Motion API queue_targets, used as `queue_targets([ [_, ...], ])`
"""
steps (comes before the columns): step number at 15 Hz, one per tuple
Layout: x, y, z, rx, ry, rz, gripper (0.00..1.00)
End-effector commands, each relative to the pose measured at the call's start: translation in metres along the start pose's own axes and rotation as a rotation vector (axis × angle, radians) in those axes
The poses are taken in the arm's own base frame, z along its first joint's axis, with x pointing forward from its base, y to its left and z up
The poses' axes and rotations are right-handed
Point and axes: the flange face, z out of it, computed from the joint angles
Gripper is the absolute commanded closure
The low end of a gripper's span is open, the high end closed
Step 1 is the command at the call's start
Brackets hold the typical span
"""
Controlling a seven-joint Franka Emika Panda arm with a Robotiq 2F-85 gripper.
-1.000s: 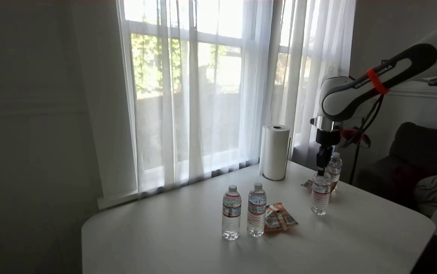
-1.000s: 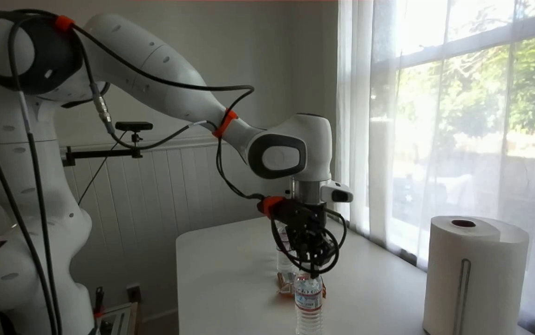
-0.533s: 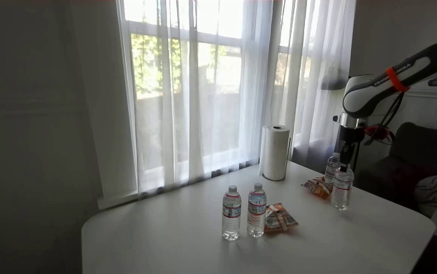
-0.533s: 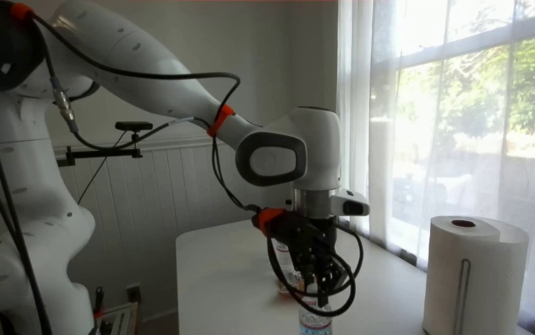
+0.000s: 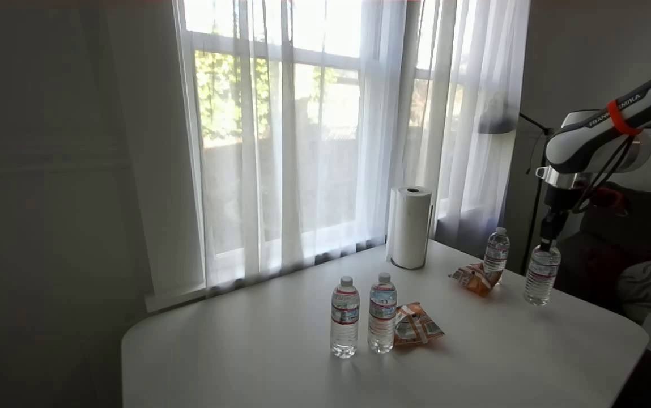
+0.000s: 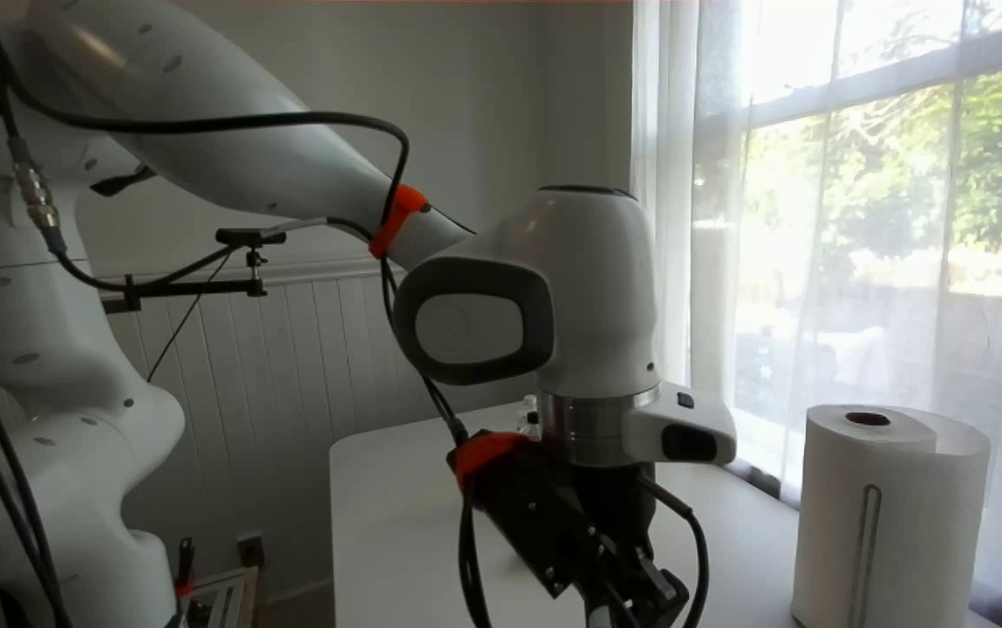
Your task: Move two water bottles and the two packets to the right
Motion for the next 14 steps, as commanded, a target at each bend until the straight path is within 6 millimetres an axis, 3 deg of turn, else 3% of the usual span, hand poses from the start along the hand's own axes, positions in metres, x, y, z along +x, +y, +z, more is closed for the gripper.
queue_targets([
  [1, -0.023, 0.029, -0.009, 0.008, 0.043, 0.063, 0.92],
  [6, -0.036, 0.055, -0.003, 0.031, 0.068, 0.166, 0.92],
  [14, -0.033, 0.072, 0.016, 0.043, 0.065, 0.244, 0.92],
])
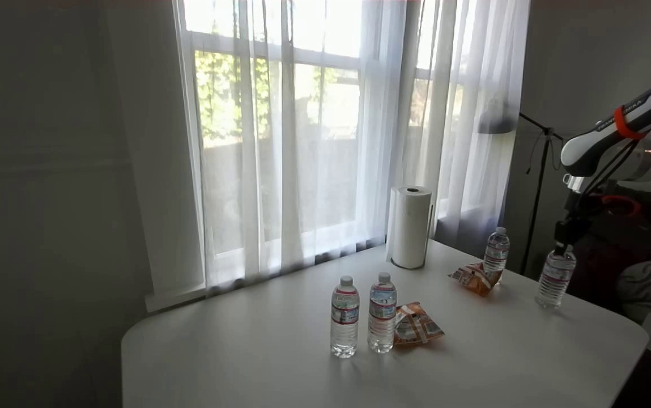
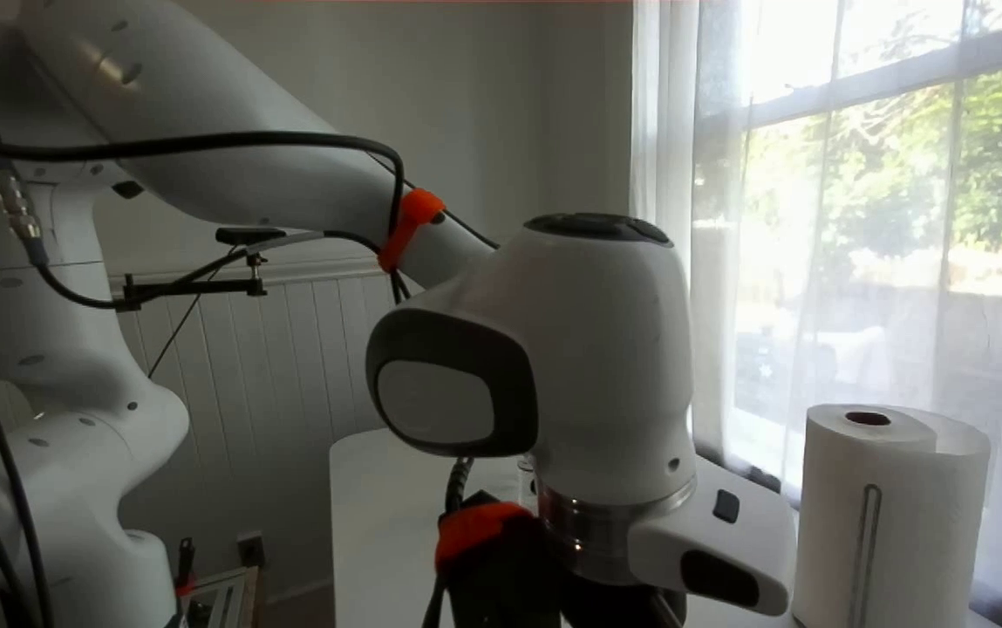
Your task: Move two water bottles and the two packets to the right
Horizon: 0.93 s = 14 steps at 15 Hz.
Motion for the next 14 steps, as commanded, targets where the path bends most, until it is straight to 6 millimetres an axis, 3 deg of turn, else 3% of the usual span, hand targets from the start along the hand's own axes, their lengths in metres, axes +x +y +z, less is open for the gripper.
queue_targets([
  [1, 0.006, 0.014, -0.005, -0.010, 0.023, 0.029, 0.92],
  [2, 0.007, 0.016, -0.003, -0.008, 0.025, 0.037, 0.92],
  [3, 0.008, 0.017, -0.001, -0.003, 0.025, 0.048, 0.47],
  [5, 0.010, 0.014, -0.003, 0.011, 0.021, 0.054, 0.36],
  [10, 0.021, -0.001, -0.035, -0.013, 0.065, 0.062, 0.02],
  [14, 0.035, -0.041, -0.057, -0.020, 0.089, 0.062, 0.00],
])
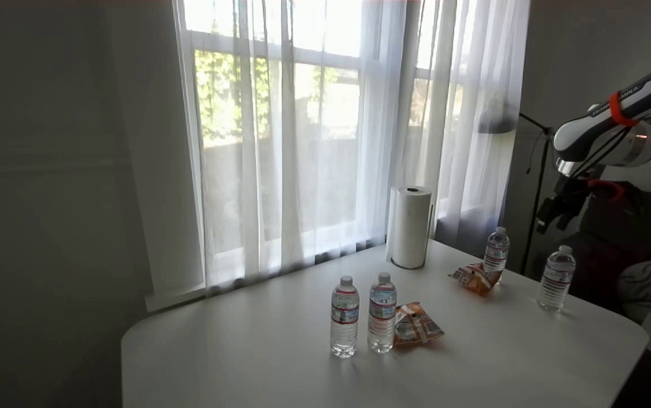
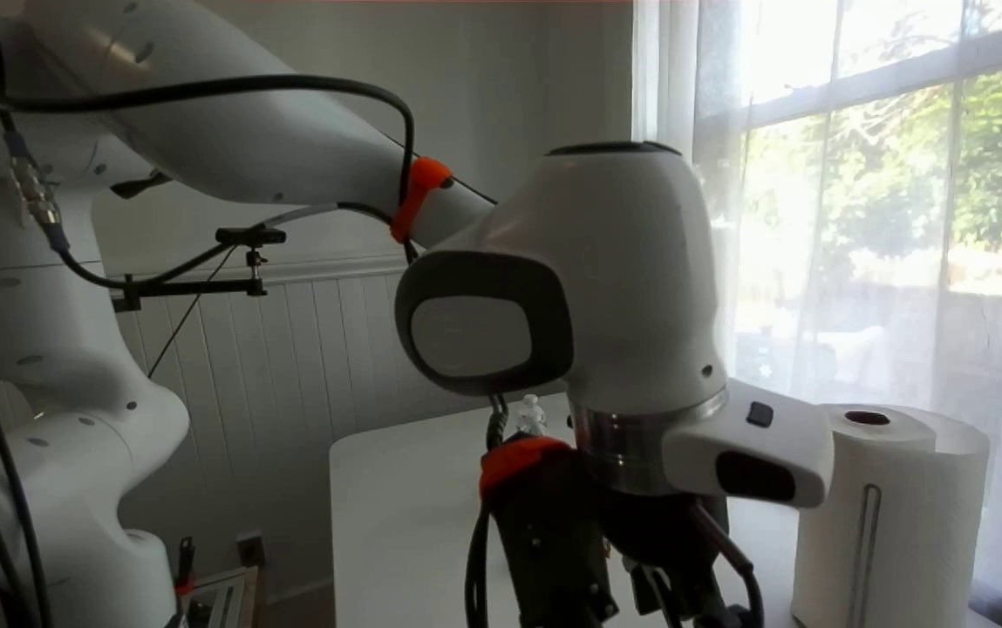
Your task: Move two water bottles and the two packets to the right
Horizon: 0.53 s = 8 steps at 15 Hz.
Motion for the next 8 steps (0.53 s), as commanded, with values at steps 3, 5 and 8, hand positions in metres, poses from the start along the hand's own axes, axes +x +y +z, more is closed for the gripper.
queue_targets([
  [3, 0.011, -0.074, -0.029, 0.034, 0.003, 0.002, 0.00],
  [5, 0.018, -0.109, -0.028, 0.054, -0.026, 0.009, 0.00],
  [8, 0.026, -0.159, -0.016, 0.091, -0.079, 0.037, 0.00],
])
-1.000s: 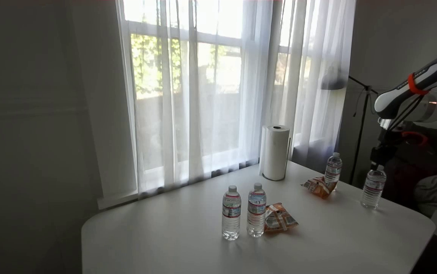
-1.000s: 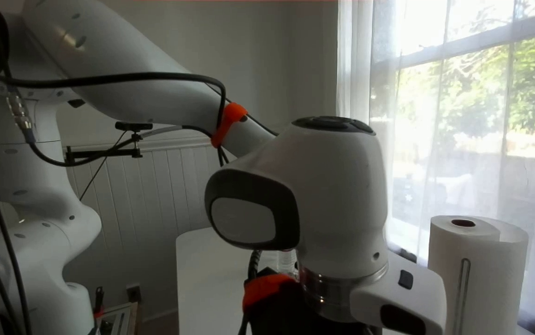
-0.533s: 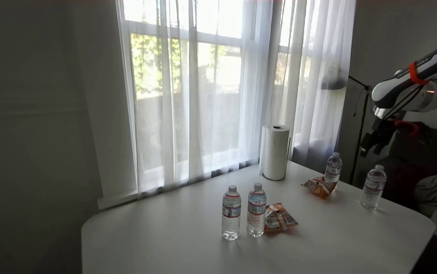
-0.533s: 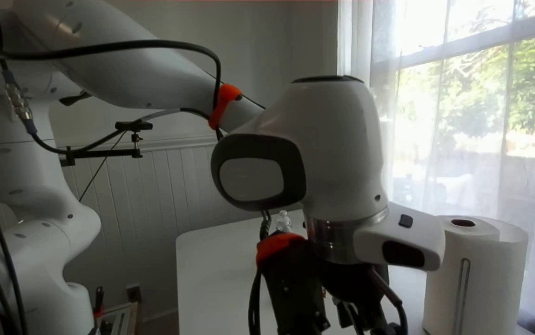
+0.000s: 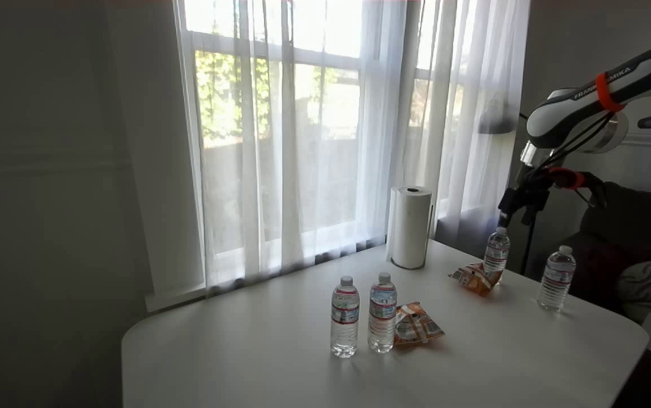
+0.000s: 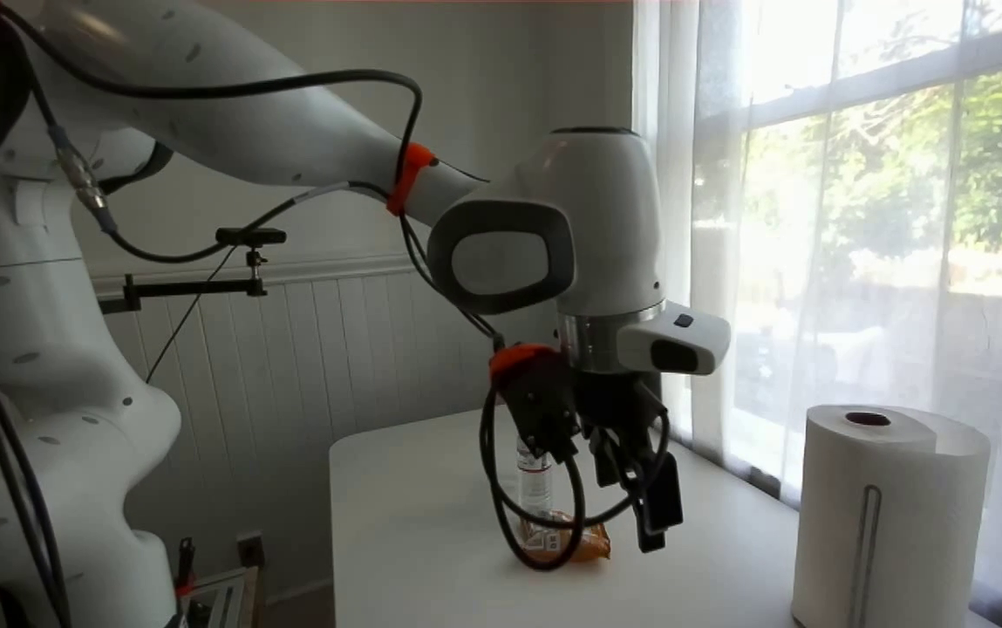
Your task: Move two water bottles and the two packets to the right
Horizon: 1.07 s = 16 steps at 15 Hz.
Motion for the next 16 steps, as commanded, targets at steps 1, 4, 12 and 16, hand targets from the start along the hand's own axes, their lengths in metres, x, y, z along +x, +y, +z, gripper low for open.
queue_targets([
  [1, -0.001, -0.055, 0.015, 0.028, -0.052, 0.053, 0.00],
  [4, 0.004, -0.101, 0.039, 0.043, -0.082, 0.074, 0.00],
  [12, 0.017, -0.179, 0.127, 0.107, -0.170, 0.087, 0.00],
  [16, 0.018, -0.190, 0.168, 0.169, -0.218, 0.082, 0.00],
])
